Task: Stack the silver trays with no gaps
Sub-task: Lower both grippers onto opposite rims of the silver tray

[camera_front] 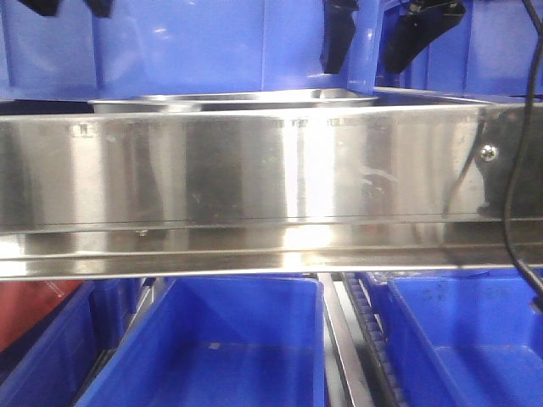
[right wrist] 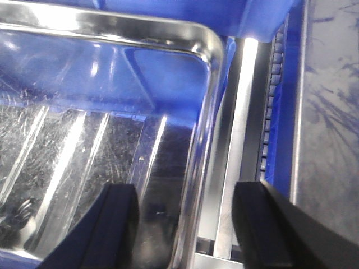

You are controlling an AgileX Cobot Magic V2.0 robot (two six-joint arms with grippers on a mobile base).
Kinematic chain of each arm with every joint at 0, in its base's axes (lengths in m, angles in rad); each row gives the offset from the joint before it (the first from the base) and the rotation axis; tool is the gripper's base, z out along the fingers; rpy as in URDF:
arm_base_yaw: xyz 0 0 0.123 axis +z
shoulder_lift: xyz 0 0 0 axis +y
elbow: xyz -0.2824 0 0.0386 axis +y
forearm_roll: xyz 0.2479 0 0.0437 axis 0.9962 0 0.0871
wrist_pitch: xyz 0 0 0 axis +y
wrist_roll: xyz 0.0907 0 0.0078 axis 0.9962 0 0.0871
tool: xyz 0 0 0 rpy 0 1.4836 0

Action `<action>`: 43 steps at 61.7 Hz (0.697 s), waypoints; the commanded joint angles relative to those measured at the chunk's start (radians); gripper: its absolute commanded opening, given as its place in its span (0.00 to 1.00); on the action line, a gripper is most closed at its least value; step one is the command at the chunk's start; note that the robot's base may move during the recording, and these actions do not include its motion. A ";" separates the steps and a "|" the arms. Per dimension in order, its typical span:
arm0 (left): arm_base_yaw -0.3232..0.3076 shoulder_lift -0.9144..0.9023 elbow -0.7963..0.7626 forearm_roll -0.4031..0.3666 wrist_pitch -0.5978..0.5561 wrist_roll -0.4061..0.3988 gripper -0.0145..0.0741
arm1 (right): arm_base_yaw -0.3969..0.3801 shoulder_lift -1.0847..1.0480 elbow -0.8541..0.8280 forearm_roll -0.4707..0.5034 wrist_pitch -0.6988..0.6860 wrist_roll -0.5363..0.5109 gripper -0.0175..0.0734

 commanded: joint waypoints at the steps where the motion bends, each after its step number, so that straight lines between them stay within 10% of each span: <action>1: 0.011 0.020 -0.024 -0.068 0.005 0.048 0.44 | -0.011 0.001 -0.009 -0.021 -0.003 0.000 0.49; 17: 0.112 0.050 -0.026 -0.158 0.009 0.057 0.44 | -0.011 0.009 -0.009 -0.021 -0.007 0.000 0.49; 28: 0.135 0.070 -0.026 -0.299 0.005 0.287 0.44 | -0.011 0.027 -0.009 -0.021 -0.014 0.000 0.49; 43: 0.133 0.097 -0.026 -0.333 -0.039 0.306 0.44 | -0.011 0.029 -0.009 -0.021 -0.052 0.000 0.49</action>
